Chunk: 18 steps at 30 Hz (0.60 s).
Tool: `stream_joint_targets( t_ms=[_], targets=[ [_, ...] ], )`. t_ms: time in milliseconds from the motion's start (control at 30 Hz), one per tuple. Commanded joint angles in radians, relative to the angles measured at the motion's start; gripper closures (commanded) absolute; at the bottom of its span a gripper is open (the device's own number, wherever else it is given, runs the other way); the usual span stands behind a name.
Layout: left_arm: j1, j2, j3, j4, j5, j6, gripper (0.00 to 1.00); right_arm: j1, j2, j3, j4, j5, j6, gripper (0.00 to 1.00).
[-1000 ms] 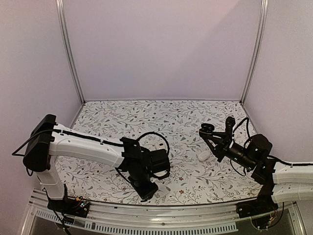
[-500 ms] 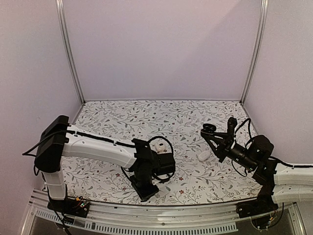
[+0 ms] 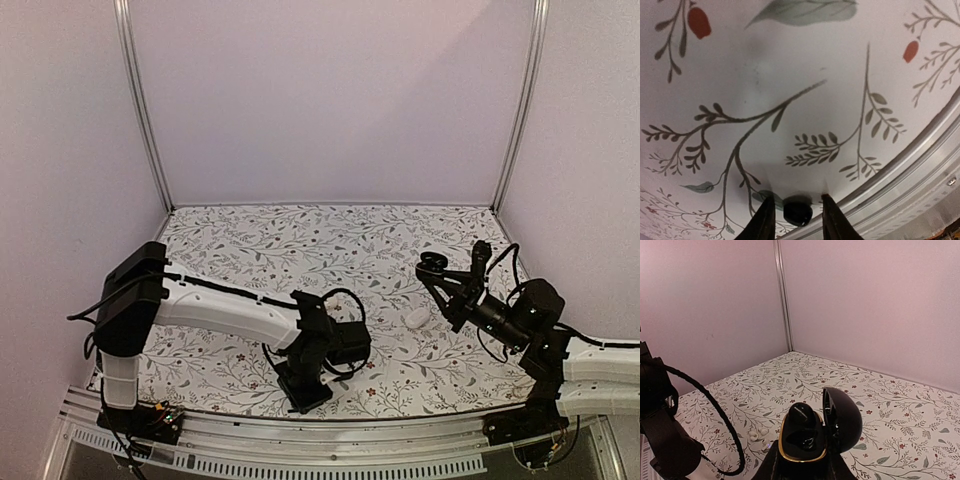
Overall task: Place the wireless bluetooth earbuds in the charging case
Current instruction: Pick up the right earbud from the corner of the board.
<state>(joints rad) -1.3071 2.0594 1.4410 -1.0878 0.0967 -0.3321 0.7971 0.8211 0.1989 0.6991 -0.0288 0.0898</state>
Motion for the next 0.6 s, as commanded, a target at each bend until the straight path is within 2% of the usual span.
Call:
stream_joint_targets(
  t_ms=[0, 167, 567],
  targets=[
    [-0.018, 0.018, 0.028, -0.043, 0.004, 0.008, 0.68, -0.010, -0.025, -0.014, 0.005, 0.021, -0.001, 1.00],
    [-0.039, 0.043, 0.049, -0.075, -0.002, 0.017, 0.66, -0.012, -0.034, -0.015, 0.001, 0.021, -0.004, 1.00],
    [-0.045, 0.082, 0.083, -0.083, -0.035, 0.017, 0.75, -0.016, -0.033, -0.018, 0.000, 0.023, -0.002, 1.00]
  ],
)
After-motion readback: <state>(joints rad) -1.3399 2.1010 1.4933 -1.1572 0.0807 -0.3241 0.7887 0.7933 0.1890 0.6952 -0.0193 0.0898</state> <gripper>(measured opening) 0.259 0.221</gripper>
